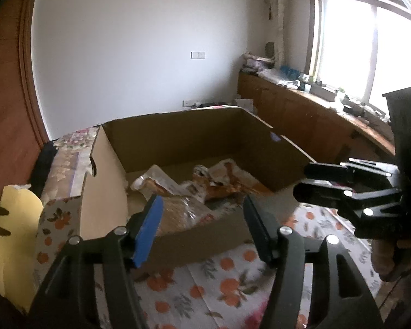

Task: Organize snacks
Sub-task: 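Move both tools back toward the pink sausage packet and teal wrapper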

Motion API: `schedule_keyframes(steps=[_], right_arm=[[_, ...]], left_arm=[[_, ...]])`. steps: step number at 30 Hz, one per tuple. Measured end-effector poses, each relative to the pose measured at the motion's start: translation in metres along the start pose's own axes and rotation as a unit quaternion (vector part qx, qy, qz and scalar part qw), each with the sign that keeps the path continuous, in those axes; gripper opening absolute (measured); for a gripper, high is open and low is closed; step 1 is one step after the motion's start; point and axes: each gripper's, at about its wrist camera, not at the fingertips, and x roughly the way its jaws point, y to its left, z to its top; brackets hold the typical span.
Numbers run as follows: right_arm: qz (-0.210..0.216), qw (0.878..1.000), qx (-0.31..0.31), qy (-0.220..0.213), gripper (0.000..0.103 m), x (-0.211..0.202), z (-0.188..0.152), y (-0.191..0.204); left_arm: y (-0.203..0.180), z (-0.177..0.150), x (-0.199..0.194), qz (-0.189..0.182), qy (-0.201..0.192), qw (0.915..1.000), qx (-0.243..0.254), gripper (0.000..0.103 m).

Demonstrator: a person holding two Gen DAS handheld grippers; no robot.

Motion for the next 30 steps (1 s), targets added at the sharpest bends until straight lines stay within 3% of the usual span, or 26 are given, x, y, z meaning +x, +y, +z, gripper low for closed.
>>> schedule_keyframes(steps=[7, 15, 30], right_arm=[[-0.005, 1.0, 0.018, -0.006, 0.061, -0.033, -0.045, 0.001], [-0.021, 0.999, 0.033, 0.01, 0.061, -0.035, -0.1, -0.002], [-0.034, 0.997, 0.07, 0.022, 0.074, -0.04, -0.149, -0.012]], left_arm=[[-0.024, -0.042, -0.026, -0.013, 0.006, 0.9999, -0.006, 0.064], [-0.051, -0.091, -0.034, -0.025, 0.032, 0.999, -0.017, 0.064], [-0.092, -0.128, -0.021, -0.018, 0.086, 0.9954, -0.037, 0.064]])
